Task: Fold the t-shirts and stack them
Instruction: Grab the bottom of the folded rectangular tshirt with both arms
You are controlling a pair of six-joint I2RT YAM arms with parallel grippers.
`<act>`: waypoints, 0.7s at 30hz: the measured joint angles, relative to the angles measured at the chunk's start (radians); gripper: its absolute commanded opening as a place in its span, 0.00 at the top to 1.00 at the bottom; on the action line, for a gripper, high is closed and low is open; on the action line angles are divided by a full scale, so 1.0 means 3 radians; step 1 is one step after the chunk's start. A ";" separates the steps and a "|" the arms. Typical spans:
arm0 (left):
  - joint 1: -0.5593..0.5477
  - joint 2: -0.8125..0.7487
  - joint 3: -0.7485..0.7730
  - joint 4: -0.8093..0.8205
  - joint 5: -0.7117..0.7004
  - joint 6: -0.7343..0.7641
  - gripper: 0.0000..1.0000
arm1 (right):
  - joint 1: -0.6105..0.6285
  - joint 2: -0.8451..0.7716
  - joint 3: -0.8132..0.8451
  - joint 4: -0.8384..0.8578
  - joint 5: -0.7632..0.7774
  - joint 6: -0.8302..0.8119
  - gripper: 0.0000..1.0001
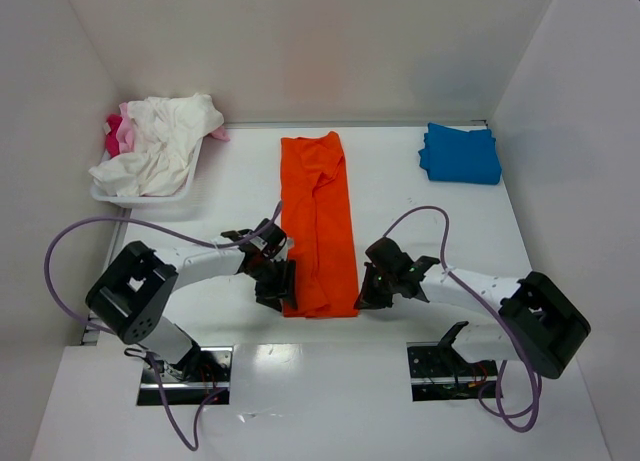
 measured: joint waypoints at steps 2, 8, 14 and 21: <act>0.0000 0.0026 0.0005 0.0000 0.0021 -0.0005 0.51 | 0.0000 -0.0012 0.0000 -0.0001 0.0000 0.0000 1.00; -0.0001 0.0096 0.0010 -0.0004 -0.0010 0.0010 0.96 | 0.0000 -0.0034 0.0000 0.0000 0.0006 0.0001 1.00; -0.0001 0.0102 0.0011 -0.0025 -0.0037 -0.0002 1.00 | 0.0000 -0.0017 0.0029 -0.0007 0.0001 -0.0012 1.00; -0.0001 -0.0030 0.0206 -0.0292 -0.0175 0.0005 1.00 | -0.0032 0.0001 0.0290 -0.0086 0.0022 -0.0080 1.00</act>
